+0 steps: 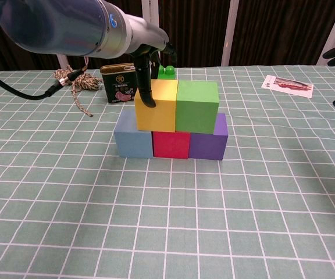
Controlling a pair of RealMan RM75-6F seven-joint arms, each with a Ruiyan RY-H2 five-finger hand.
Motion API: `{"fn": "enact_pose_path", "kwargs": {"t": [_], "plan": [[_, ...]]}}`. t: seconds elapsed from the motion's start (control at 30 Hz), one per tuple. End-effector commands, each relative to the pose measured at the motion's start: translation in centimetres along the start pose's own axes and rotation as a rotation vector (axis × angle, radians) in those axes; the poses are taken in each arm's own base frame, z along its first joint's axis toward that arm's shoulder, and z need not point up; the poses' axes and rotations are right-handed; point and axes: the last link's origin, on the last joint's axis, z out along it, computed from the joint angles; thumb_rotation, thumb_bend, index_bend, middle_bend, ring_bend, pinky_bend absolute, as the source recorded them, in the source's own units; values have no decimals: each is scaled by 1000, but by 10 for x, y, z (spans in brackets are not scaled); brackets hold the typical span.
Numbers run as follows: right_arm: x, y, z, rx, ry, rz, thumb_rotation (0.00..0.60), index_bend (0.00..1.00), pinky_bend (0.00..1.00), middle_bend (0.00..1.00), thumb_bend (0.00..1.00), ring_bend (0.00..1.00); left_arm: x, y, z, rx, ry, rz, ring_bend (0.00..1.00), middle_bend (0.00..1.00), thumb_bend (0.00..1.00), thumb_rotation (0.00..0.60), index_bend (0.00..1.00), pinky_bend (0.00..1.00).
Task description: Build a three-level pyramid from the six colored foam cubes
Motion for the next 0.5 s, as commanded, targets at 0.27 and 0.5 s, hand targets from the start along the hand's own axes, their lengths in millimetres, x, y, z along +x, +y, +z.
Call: {"fn": "enact_pose_path", "kwargs": {"t": [0.27, 0.5], "plan": [[0, 0, 0, -1, 0, 1, 600, 0, 0, 0, 313, 0, 0, 2, 0, 0, 3, 0, 33, 425, 317, 600, 54, 47], [0, 0, 0, -1, -1, 0, 600, 0, 0, 0, 313, 0, -1, 1, 1, 3, 2, -1, 33, 420, 316, 600, 54, 47]]}}
